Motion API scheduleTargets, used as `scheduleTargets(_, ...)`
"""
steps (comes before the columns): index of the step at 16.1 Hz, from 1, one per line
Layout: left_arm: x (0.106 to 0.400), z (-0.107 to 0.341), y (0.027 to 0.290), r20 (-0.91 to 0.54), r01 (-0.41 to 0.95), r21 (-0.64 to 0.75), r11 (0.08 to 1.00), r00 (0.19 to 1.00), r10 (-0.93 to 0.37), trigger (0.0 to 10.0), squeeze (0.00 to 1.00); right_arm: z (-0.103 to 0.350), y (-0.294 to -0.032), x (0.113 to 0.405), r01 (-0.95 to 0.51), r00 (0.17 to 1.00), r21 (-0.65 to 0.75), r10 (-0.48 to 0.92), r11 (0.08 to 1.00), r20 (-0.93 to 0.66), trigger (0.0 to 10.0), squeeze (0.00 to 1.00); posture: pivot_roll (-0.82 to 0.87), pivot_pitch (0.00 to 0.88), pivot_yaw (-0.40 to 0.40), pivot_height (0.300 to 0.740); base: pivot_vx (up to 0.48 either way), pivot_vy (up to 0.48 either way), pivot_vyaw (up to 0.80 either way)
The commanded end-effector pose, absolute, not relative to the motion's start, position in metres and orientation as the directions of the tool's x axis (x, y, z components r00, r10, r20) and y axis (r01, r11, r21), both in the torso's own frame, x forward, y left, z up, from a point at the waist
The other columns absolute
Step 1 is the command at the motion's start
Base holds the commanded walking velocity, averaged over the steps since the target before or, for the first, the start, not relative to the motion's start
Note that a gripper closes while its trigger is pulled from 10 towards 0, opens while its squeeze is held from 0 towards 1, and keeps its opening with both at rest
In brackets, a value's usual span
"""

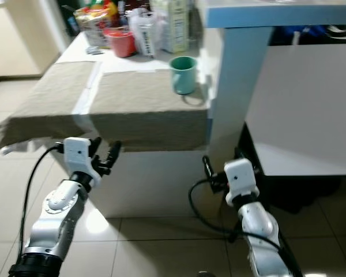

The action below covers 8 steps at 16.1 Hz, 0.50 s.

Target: Setting the table

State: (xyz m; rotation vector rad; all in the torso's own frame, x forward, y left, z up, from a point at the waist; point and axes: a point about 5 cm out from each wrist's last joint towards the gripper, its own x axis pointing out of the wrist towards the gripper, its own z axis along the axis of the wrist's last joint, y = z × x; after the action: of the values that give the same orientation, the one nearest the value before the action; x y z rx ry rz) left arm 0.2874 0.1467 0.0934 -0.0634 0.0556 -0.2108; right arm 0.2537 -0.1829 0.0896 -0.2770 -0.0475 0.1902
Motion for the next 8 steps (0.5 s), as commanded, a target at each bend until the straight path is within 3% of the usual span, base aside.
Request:
scheduleTargets(1,0.281,0.088,0.153,-0.053,0.166,-0.076,0.983,0.984,-0.170,10.0,0.00,0.097,-0.178,0.264,-0.176,0.980,-0.263,0.194,0.949,0.044,10.0,0.00,-0.29,0.000,0.105,0.740,0.000,0.000,0.00)
scheduleTargets(4,0.261,0.088,0.171,-0.043,0.015,-0.101,0.995,0.999,-0.020,10.0,0.00,0.100,-0.171,0.272,-0.184,0.978,-0.242,0.201,0.953,0.048,10.0,0.00,-0.24,0.000,0.086,0.740,0.000,0.000,0.00)
scheduleTargets(8,0.258,0.094,0.155,-0.011,0.042,-0.174,0.984,0.999,-0.045,10.0,0.00,0.099,-0.167,0.275,-0.184,0.978,-0.214,0.201,0.959,0.062,10.0,0.00,-0.22,0.000,0.071,0.740,0.000,0.000,0.00)
